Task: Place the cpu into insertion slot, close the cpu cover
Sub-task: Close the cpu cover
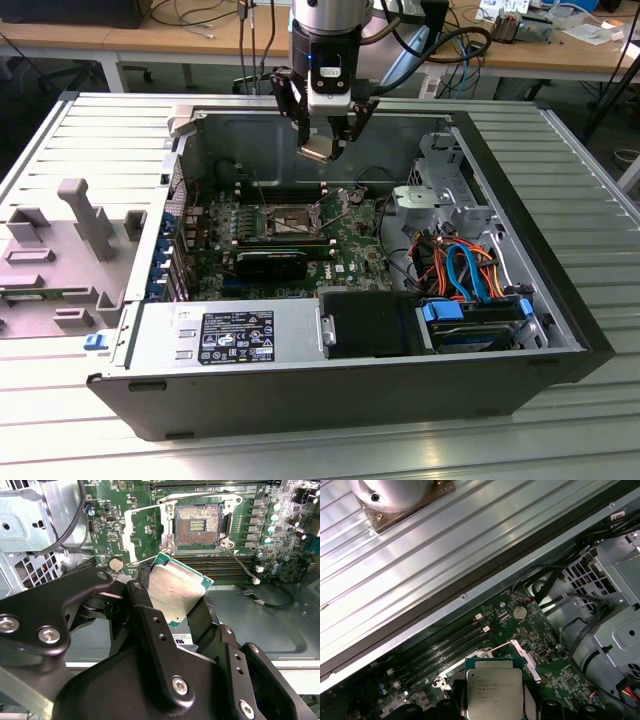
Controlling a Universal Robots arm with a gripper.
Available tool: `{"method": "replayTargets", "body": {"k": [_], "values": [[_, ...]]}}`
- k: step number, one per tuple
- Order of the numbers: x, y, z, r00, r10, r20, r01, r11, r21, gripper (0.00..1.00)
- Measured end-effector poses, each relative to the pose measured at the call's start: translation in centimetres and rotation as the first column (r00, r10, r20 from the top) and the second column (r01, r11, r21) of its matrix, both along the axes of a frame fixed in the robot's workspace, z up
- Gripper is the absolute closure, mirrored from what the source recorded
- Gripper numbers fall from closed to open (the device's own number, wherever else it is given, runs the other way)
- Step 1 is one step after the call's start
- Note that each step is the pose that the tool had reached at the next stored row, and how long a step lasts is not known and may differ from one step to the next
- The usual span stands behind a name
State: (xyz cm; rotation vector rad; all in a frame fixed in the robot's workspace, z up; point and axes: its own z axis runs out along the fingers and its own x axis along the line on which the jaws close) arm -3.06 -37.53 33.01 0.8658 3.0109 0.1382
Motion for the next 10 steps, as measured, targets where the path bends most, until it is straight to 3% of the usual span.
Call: {"method": "replayTargets", "body": {"k": [10], "values": [[0.00, 0.00, 0.00, 1.0000, -0.007, 0.0000, 0.007, 1.0000, 0.0000, 0.45]]}}
